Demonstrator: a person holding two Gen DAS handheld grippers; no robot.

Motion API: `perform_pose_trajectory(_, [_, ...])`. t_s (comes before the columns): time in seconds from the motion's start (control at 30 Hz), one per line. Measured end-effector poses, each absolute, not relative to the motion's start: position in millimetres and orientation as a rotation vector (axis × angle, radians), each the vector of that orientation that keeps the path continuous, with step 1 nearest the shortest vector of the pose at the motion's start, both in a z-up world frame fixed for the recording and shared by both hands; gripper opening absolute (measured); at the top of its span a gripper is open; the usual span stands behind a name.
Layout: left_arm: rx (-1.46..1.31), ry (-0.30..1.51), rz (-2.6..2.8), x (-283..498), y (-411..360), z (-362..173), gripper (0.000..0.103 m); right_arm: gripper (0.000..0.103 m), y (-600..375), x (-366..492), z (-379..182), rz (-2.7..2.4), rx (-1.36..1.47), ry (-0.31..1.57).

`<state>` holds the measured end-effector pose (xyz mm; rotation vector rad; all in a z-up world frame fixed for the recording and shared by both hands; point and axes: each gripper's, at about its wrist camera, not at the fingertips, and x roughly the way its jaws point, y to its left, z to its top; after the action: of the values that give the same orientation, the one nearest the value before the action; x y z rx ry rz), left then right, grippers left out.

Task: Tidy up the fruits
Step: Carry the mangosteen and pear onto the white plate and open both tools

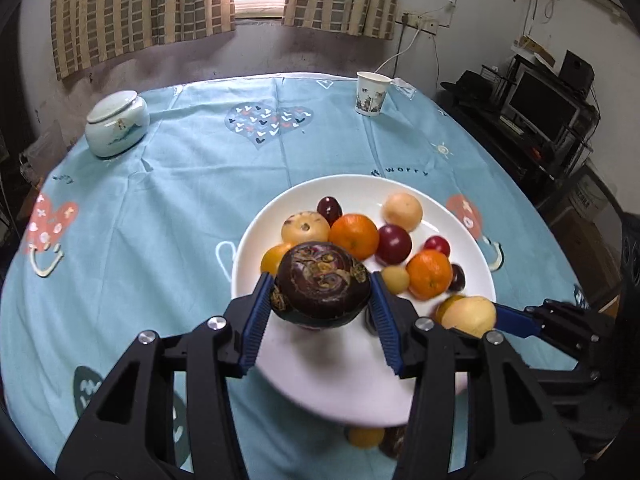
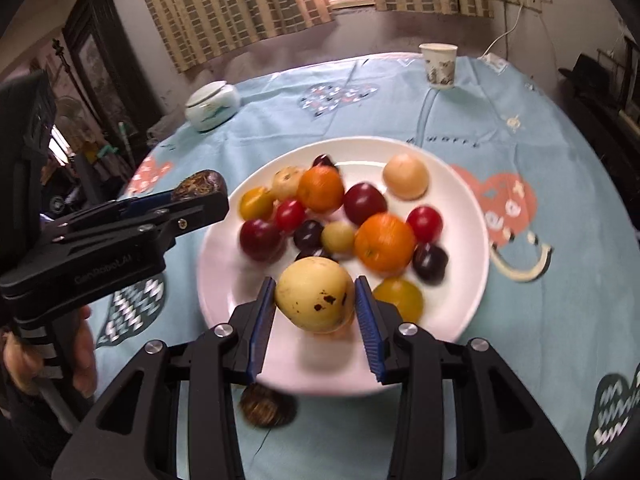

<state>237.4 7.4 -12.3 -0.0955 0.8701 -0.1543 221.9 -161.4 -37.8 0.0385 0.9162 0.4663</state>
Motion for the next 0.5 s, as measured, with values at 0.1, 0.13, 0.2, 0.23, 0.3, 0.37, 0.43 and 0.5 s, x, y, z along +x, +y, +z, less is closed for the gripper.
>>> perform_pose_trajectory(0.1, [-0.093,0.878,-0.165,247,4,-20,0.050,0.040,-159,230,-44,0.475,0.031,0.916])
perform_pose_trajectory(0.13, [-0.086,0.883,-0.165,250,2,-22,0.050,0.040,-159,232,-47,0.473,0.030,0.923])
perform_pose_trajectory(0.2, [-0.084,0.896,-0.176,254,-1,-28,0.050,0.040,-158,238,-51,0.466,0.019,0.929])
perform_pose_trajectory(0.23, [-0.087,0.903,-0.181,256,-2,-31,0.050,0.040,-159,240,-52,0.463,0.020,0.931])
perform_pose_trajectory(0.3, [-0.083,0.909,-0.183,259,-4,-35,0.050,0.040,-159,244,-54,0.462,0.026,0.932])
perform_pose_trajectory(0.37, [-0.081,0.917,-0.182,263,-5,-38,0.050,0.041,-159,246,-54,0.461,0.026,0.931])
perform_pose_trajectory(0.43, [-0.081,0.925,-0.182,267,-6,-41,0.050,0.041,-159,248,-55,0.457,0.021,0.931])
perform_pose_trajectory(0.5, [-0.096,0.930,-0.184,270,-5,-41,0.052,0.056,-157,250,-58,0.440,-0.003,0.936])
